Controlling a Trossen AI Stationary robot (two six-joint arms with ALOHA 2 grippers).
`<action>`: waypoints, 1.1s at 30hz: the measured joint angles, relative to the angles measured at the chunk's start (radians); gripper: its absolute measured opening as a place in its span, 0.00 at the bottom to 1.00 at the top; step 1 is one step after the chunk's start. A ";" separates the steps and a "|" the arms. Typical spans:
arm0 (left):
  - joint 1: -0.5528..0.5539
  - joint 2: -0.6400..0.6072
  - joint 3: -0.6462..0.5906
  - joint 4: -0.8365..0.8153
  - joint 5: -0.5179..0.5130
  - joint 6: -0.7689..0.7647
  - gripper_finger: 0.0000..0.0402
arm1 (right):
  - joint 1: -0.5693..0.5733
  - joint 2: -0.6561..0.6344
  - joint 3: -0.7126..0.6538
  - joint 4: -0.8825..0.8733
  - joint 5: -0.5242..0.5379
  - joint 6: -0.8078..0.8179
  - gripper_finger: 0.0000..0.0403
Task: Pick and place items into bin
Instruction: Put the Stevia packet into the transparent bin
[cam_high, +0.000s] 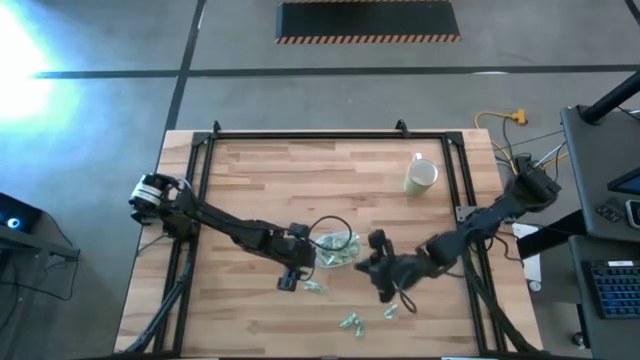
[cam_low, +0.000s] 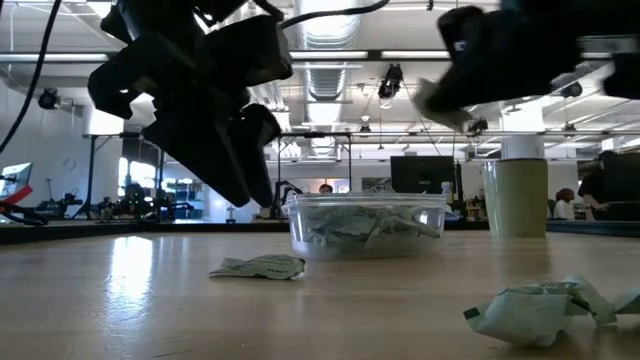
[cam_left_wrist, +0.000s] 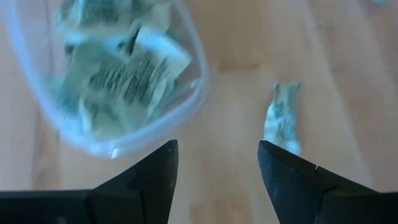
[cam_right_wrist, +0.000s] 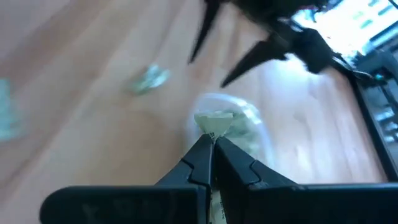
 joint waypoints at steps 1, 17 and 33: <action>-0.001 -0.006 0.000 -0.024 -0.012 -0.011 0.51 | -0.025 0.000 0.001 0.021 -0.008 -0.010 0.02; -0.129 -0.209 -0.101 -0.104 -0.374 -0.158 0.51 | -0.288 0.075 -0.006 0.046 -0.237 0.092 0.02; -0.167 -0.268 -0.164 -0.025 -0.435 -0.187 0.51 | -0.291 0.051 -0.004 0.040 -0.254 0.074 0.33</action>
